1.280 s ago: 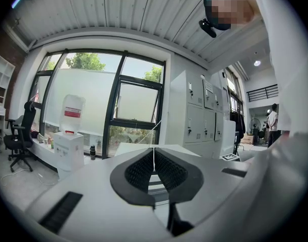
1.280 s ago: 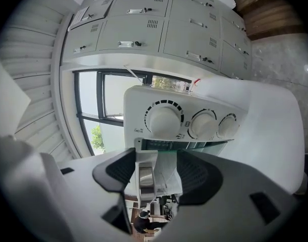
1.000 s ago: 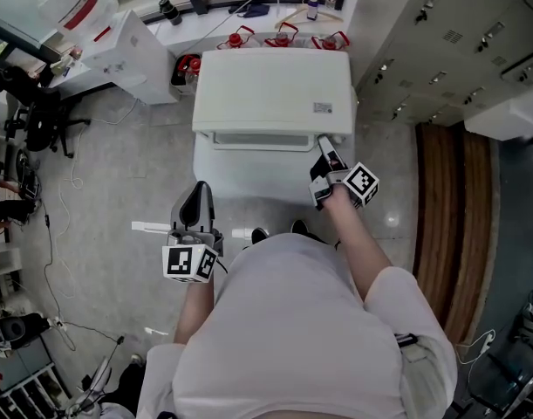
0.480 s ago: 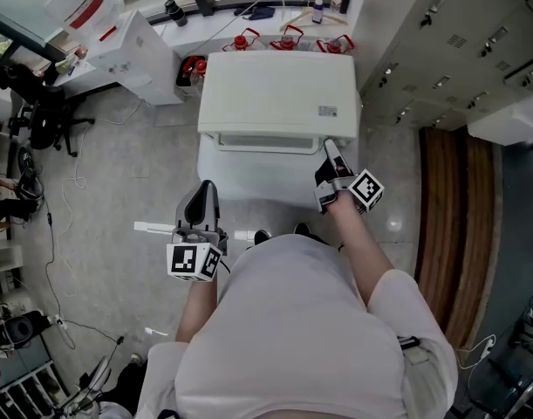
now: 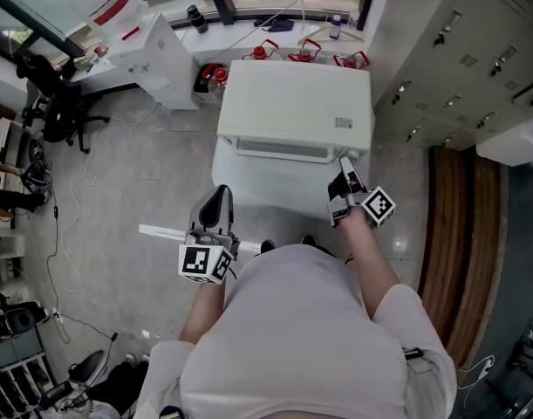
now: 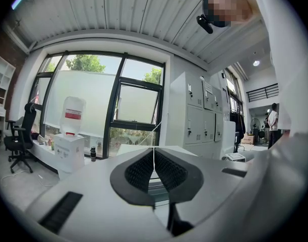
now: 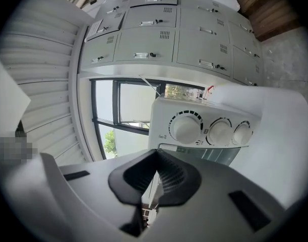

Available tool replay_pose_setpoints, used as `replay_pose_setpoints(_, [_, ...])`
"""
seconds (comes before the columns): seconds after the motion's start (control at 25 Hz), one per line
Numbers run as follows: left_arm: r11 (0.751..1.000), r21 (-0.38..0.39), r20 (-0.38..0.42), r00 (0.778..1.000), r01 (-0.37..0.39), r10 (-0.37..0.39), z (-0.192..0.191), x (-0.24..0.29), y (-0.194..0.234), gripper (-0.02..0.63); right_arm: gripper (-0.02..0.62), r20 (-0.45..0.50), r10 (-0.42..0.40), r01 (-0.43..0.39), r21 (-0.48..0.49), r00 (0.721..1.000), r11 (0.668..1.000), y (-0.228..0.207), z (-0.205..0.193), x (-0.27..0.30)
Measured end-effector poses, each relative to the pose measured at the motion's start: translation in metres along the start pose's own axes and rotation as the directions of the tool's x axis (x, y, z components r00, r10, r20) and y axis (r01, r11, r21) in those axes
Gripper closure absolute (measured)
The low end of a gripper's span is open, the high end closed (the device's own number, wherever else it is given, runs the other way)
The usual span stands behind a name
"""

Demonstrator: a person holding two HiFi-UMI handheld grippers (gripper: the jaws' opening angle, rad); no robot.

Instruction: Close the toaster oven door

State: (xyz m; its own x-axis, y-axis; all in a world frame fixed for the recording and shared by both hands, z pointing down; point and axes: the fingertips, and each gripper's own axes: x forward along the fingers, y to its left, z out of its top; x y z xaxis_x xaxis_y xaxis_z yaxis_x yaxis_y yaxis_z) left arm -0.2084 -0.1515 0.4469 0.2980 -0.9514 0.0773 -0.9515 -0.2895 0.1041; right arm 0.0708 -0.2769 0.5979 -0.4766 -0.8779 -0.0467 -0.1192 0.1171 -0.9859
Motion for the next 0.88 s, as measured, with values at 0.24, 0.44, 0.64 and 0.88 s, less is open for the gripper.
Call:
replay_pose_setpoints(0.24, [1.000, -0.006, 0.007, 1.000, 0.000, 0.000, 0.000, -0.011, -0.001, 0.584, 0.600, -0.004, 0.021, -0.021, -0.021, 1.000, 1.000, 0.015, -0.005, -0.006])
replay_pose_setpoints(0.44, [1.000, -0.007, 0.016, 1.000, 0.003, -0.003, 0.002, -0.021, -0.005, 0.584, 0.600, -0.039, 0.003, -0.007, -0.096, 0.999, 0.995, 0.020, -0.011, -0.014])
replay_pose_setpoints(0.64, [1.000, -0.017, 0.012, 1.000, -0.004, 0.005, -0.002, -0.034, -0.006, 0.584, 0.600, -0.084, -0.010, -0.006, -0.182, 0.996, 0.983, 0.031, -0.022, -0.021])
replay_pose_setpoints(0.88, [1.000, -0.025, 0.014, 1.000, -0.003, 0.004, -0.006, -0.045, -0.010, 0.584, 0.598, -0.163, -0.033, -0.032, -0.383, 0.986, 0.923, 0.055, -0.039, -0.027])
